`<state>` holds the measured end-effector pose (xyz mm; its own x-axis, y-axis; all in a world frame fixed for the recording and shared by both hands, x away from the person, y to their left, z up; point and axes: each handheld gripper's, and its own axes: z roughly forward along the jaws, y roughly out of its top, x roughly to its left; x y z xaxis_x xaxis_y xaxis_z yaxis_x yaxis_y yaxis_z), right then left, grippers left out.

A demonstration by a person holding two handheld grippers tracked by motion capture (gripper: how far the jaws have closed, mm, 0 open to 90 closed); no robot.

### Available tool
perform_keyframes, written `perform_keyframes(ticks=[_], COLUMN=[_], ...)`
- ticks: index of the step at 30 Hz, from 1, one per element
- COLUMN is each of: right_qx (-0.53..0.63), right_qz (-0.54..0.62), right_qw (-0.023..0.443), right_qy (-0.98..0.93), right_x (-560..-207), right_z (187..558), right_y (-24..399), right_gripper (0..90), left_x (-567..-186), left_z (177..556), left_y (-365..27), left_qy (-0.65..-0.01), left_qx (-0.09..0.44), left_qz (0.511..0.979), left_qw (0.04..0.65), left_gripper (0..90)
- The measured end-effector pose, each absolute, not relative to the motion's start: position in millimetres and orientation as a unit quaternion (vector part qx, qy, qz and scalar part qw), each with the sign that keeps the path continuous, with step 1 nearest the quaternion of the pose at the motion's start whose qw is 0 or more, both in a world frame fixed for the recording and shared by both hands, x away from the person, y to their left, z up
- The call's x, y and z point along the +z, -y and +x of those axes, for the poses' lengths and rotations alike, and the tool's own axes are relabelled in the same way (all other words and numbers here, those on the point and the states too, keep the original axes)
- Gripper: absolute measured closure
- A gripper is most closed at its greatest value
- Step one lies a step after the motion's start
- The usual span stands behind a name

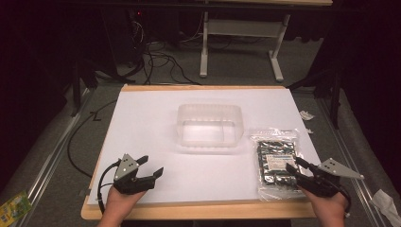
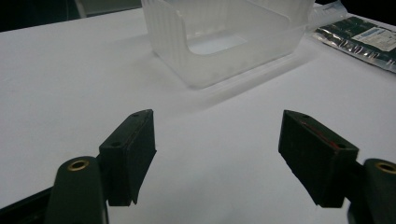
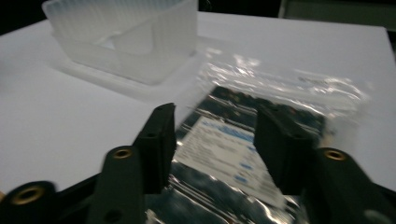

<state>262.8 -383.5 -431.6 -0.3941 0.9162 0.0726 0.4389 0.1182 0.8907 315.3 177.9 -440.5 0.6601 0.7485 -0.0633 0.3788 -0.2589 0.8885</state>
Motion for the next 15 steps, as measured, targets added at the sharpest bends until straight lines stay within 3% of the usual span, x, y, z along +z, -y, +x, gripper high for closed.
perform_keyframes(ticks=[7,15], right_qx=[0.411,0.36], right_qz=[0.55,0.598], right_qw=[0.274,0.265], right_qy=[-0.674,-0.665], right_x=[-443,-465], right_z=[244,236], right_y=[425,450], right_gripper=[88.8,90.0], left_x=[-438,-438], left_z=[318,325], left_y=[-172,-161], left_qy=[-0.359,-0.347], left_qx=[0.189,0.183], left_qz=[0.771,0.774], left_qw=[0.491,0.496], left_gripper=[27.1,27.1])
